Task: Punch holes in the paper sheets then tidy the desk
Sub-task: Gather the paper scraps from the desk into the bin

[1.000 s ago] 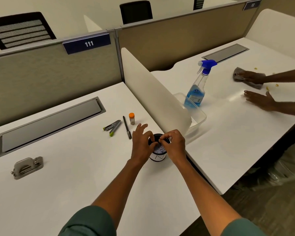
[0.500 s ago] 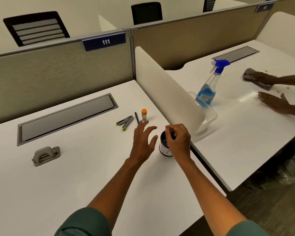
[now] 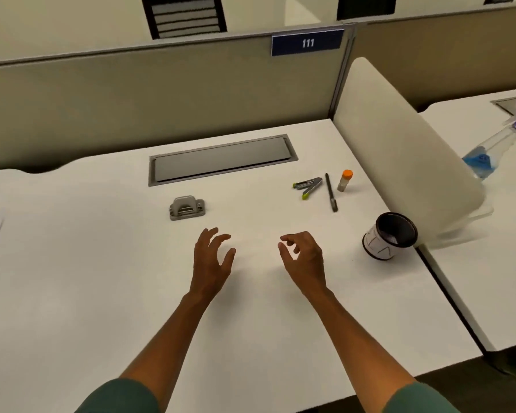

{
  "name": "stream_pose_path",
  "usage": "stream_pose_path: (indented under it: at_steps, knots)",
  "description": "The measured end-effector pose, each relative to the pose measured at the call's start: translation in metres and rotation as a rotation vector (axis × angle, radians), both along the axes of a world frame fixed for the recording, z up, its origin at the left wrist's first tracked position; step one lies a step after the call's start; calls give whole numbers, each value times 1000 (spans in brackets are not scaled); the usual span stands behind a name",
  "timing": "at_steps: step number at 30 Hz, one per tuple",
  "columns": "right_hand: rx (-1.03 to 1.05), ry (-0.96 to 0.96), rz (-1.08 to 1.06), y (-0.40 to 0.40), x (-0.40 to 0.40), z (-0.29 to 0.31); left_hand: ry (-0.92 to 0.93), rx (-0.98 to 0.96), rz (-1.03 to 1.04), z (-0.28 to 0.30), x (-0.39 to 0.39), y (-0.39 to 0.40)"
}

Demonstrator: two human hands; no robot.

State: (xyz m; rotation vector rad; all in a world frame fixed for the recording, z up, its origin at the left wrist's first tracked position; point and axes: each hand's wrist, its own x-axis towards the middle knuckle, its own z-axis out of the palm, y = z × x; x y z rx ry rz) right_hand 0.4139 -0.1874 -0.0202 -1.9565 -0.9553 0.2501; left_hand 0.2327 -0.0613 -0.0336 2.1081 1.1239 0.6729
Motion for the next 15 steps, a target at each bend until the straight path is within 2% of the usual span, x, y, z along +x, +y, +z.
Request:
stream_pose_path:
  at_steps: [6, 15]
  knots:
    - [-50, 20, 92, 25, -64, -14, 18, 0, 102, -7, -77, 14]
    - [-159, 9, 194, 49, -133, -30, 69, -28, 143, -26, -158, 13]
